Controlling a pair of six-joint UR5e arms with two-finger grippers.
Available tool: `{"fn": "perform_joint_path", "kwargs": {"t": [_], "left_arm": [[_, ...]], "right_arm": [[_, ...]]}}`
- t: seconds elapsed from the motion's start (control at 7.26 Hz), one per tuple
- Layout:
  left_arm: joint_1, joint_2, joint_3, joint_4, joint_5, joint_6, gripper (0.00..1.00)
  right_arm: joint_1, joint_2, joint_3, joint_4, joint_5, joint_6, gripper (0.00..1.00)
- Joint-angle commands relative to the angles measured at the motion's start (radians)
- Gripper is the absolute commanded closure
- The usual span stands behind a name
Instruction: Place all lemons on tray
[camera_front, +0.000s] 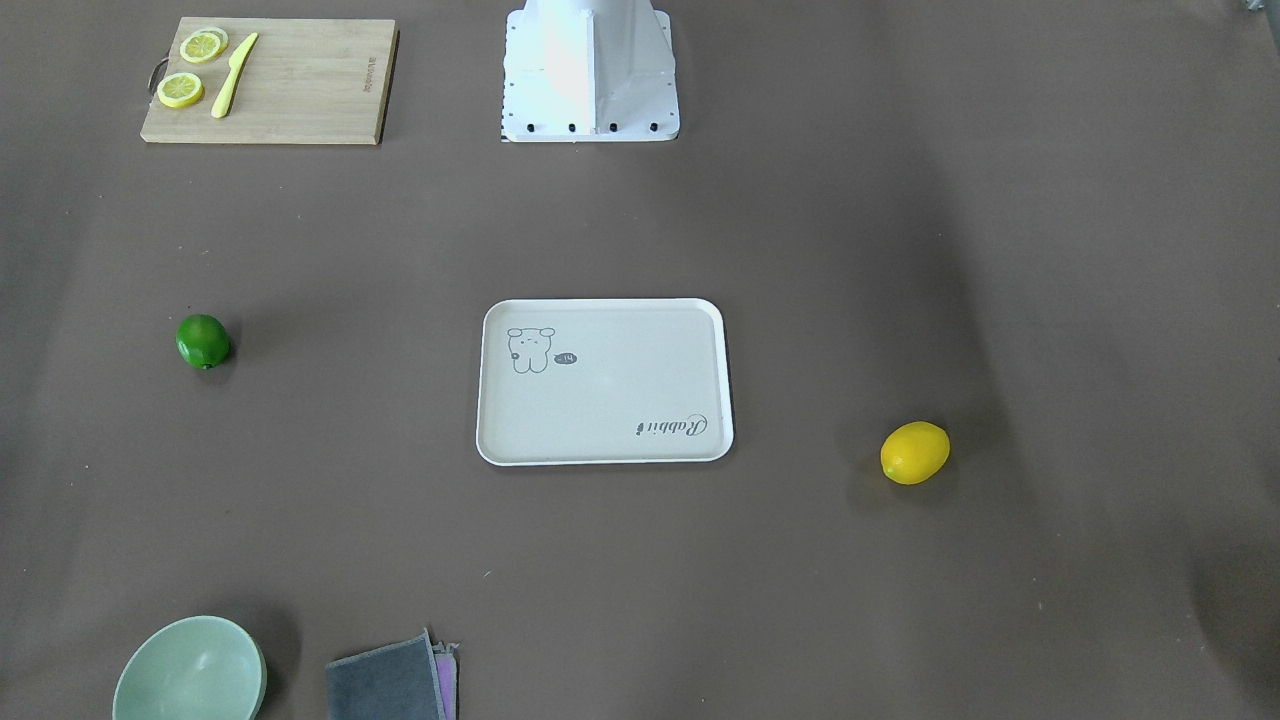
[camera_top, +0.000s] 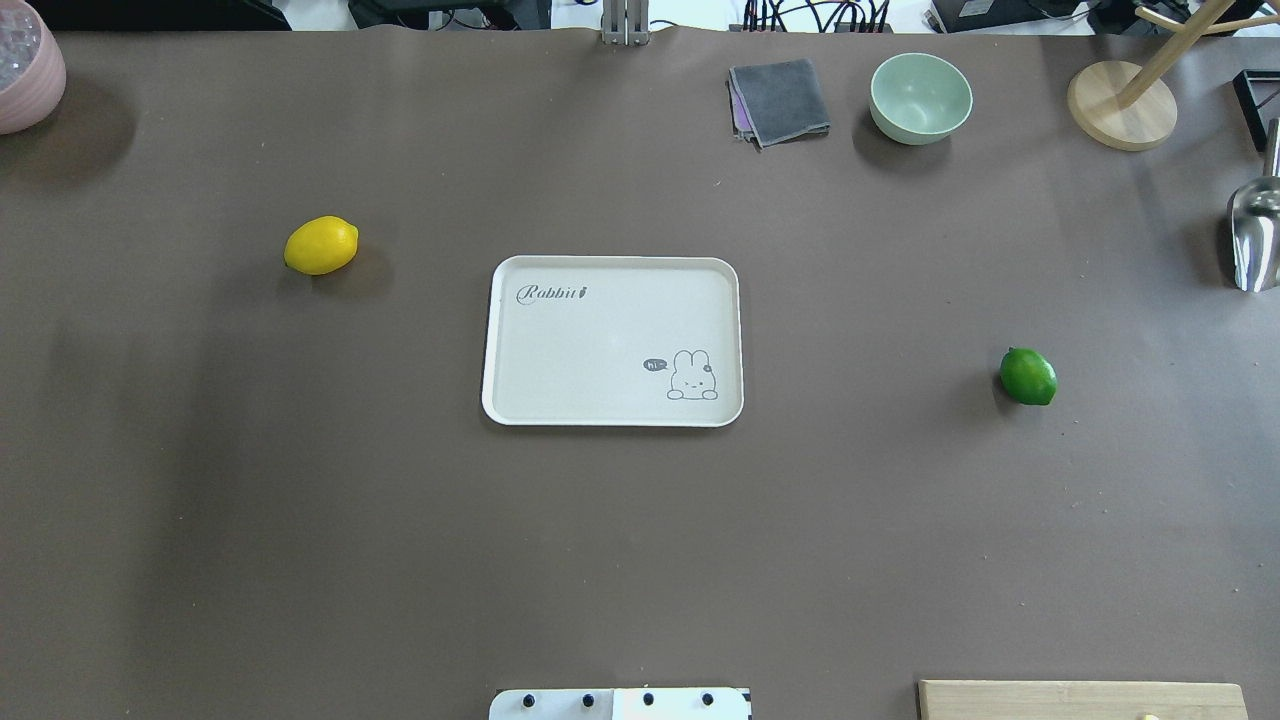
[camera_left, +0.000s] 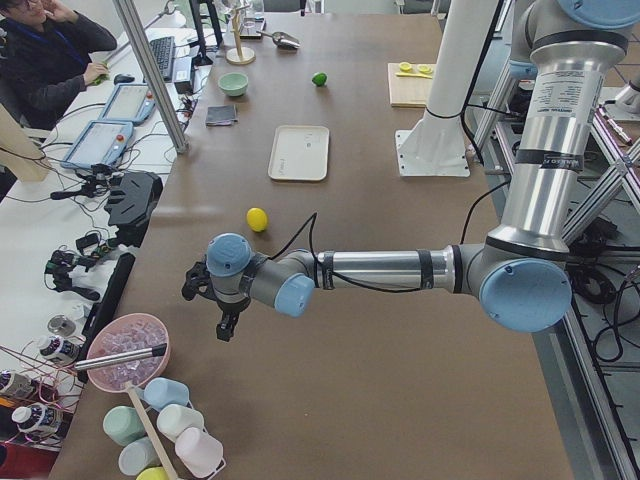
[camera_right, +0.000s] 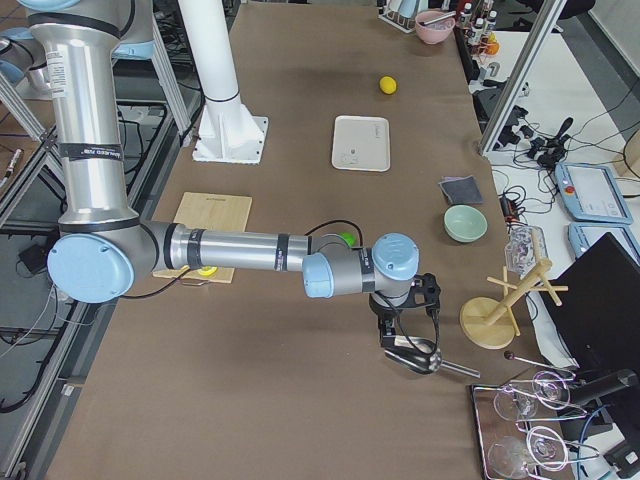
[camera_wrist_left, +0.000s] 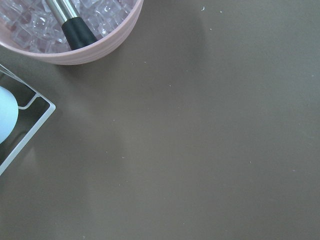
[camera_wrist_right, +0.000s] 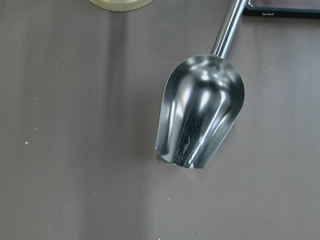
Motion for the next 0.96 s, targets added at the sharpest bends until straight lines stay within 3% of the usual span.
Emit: {"fn": "perform_joint_path", "kwargs": {"t": [0.0,0.55,0.69,0.83], "left_arm": [[-0.003,0.009,-0.021,-0.02,0.001,0.005,0.02],[0.0,0.006,-0.029,-0.019,0.006,-0.001,0.02],[0.005,-0.009,0.019,-0.022,0.003,-0.001,0.02],[0.005,0.006,-0.023,-0.027,0.004,0.001,0.02]], "right_arm": [[0.0,0.0,-0.001,0.0,0.0,0.0,0.0],[-0.002,-0.003,-0.019,0.021,0.003,0.0,0.0],[0.0,-0.012,-0.021,0.021,0.035,0.002,0.0],[0.0,-0.014,-0.037,0.021,0.04,0.005,0.0]]}}
